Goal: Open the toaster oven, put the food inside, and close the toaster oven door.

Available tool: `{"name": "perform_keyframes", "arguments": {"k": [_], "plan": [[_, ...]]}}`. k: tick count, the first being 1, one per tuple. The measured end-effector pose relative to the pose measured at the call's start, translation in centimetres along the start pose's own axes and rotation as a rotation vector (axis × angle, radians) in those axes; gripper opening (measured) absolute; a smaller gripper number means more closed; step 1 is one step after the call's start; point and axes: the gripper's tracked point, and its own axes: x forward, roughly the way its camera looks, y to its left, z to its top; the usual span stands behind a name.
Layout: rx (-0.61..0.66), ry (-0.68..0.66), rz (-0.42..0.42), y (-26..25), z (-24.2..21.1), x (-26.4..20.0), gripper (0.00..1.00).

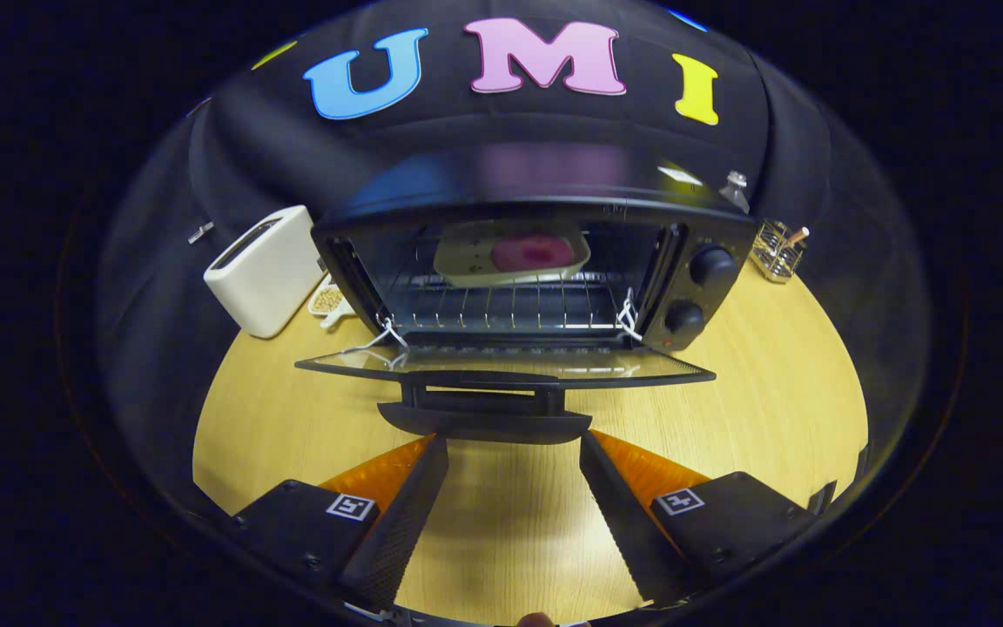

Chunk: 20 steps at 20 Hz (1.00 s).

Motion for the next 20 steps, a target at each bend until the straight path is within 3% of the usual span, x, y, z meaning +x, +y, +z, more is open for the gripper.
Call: {"name": "perform_keyframes", "arguments": {"k": [5,12,20], "plan": [[0.022,-0.105,-0.012,-0.8,4.3,-1.5,1.00],[-0.042,-0.359,-0.060,-4.2,11.5,-8.0,1.00],[-0.076,-0.555,-0.084,-7.6,17.1,-15.1,1.00]]}}
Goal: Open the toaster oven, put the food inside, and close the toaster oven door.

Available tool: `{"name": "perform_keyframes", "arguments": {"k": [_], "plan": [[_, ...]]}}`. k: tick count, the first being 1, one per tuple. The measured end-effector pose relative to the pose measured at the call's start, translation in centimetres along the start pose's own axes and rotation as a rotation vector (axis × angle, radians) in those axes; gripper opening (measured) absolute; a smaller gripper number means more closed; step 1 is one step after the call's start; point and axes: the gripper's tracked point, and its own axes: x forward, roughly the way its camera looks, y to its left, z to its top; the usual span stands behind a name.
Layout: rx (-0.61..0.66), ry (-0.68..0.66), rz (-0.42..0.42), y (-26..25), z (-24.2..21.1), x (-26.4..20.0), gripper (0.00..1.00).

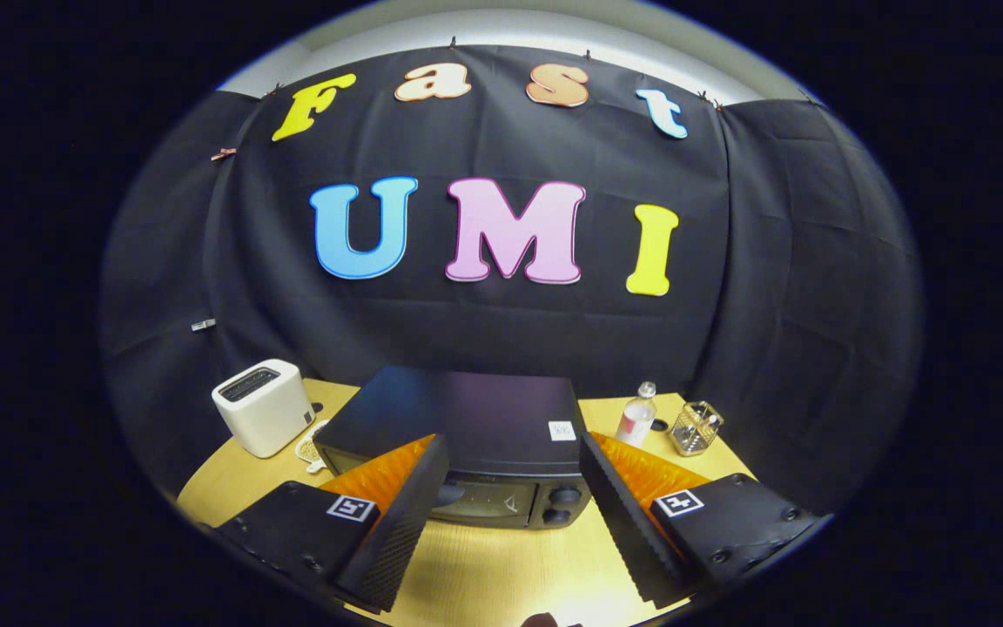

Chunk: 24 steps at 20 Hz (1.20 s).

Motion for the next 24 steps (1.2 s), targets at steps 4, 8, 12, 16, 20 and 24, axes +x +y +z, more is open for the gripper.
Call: {"name": "perform_keyframes", "arguments": {"k": [4,8,12,16,20,24], "plan": [[-0.013,-0.091,-0.011,-1.7,5.0,-1.6,1.00],[0.029,-0.128,-0.023,-2.8,7.9,-3.7,1.00],[0.029,-0.161,-0.055,-4.7,8.7,-5.1,1.00],[0.032,-0.149,-0.060,-5.3,8.4,-5.3,1.00],[0.054,-0.133,-0.060,-5.2,8.0,-5.5,0.99],[0.046,-0.133,-0.062,-5.1,8.0,-5.6,0.99]]}}
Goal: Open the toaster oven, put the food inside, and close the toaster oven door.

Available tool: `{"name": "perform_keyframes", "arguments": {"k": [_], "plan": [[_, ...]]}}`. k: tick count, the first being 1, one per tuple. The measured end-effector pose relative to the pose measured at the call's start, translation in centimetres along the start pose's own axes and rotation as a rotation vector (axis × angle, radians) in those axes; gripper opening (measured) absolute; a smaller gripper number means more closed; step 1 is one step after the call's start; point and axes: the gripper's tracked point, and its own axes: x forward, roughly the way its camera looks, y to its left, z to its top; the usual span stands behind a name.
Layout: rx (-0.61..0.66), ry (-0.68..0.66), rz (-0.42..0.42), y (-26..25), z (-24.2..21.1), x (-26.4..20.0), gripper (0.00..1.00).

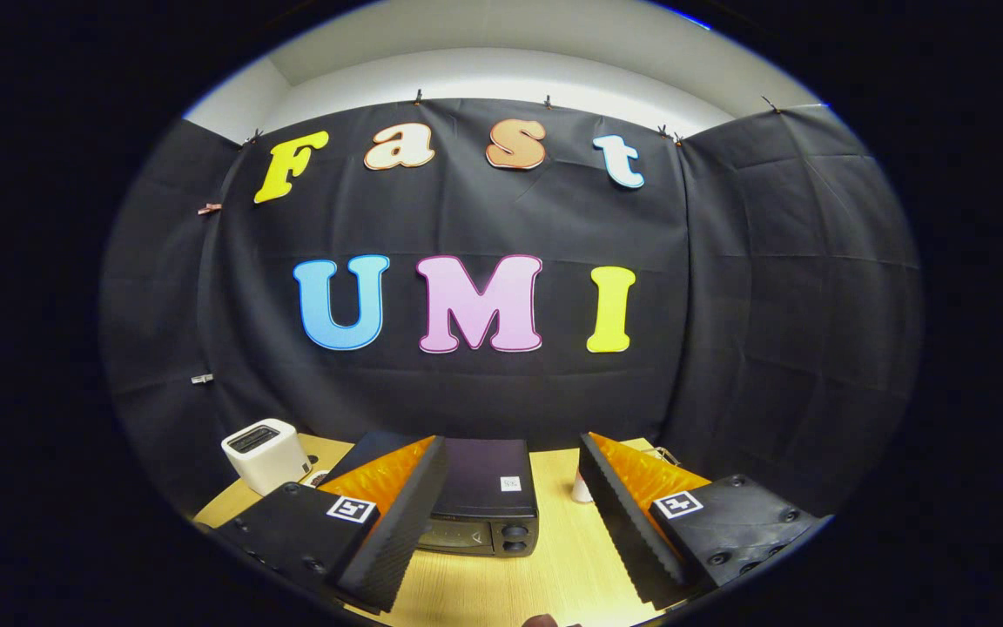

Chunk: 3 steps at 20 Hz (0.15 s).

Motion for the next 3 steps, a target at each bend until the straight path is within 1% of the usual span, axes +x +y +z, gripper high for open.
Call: {"name": "perform_keyframes", "arguments": {"k": [3], "plan": [[-0.013,-0.008,-0.001,-0.04,0.46,-0.15,1.00]]}}
